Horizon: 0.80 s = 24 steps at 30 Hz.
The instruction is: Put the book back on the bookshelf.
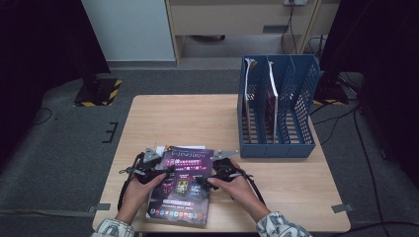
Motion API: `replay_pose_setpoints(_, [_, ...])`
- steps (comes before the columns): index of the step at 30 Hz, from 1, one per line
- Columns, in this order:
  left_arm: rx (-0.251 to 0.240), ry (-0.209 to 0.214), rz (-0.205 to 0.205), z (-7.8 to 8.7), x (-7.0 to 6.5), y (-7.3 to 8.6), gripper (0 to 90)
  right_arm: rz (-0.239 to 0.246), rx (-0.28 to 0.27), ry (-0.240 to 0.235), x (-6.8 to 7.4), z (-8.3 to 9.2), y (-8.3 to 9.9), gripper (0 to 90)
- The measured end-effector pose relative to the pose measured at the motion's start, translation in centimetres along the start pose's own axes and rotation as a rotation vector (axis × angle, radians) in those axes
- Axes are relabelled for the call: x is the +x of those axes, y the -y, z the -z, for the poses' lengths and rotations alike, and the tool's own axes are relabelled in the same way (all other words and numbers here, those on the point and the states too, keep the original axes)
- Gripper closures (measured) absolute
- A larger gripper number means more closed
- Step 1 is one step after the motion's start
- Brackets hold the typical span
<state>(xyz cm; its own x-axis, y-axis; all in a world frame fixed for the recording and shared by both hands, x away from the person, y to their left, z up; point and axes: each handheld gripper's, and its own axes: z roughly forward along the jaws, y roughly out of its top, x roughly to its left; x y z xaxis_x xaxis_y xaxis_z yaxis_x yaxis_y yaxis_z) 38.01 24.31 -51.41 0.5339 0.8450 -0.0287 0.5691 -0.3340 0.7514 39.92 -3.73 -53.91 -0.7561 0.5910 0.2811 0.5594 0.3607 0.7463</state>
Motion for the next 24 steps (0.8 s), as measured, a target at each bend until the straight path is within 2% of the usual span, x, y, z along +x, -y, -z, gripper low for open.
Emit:
replay_pose_setpoints(4, [0.000, -0.002, -0.002, 0.0, 0.0, 0.0, 33.4, -0.015, -0.004, 0.025, 0.2, -0.2, -0.1, 2.2])
replay_pose_setpoints(6, [0.000, -0.002, -0.002, 0.0, 0.0, 0.0, 33.3, -0.015, -0.004, 0.024, 0.2, -0.2, -0.1, 2.8])
replay_pose_setpoints(11, [0.000, -0.002, -0.003, 0.0, 0.0, 0.0, 33.2, -0.039, -0.002, 0.016, -0.2, 0.3, -0.4, 11.1])
replay_pose_setpoints(14, [0.001, -0.002, -0.002, 0.0, 0.0, 0.0, 33.0, -0.041, -0.024, 0.012, -0.2, 0.8, -0.8, 15.5])
replay_pose_setpoints(20, [0.003, -0.005, 0.002, 0.0, 0.1, 0.0, 32.4, -0.011, -0.087, -0.017, 0.5, 1.9, -2.0, 18.6])
replay_pose_setpoints(24, [0.000, -0.006, 0.002, 0.1, 0.1, 0.0, 32.3, 0.009, -0.098, -0.040, 1.0, 2.0, -2.9, 19.1])
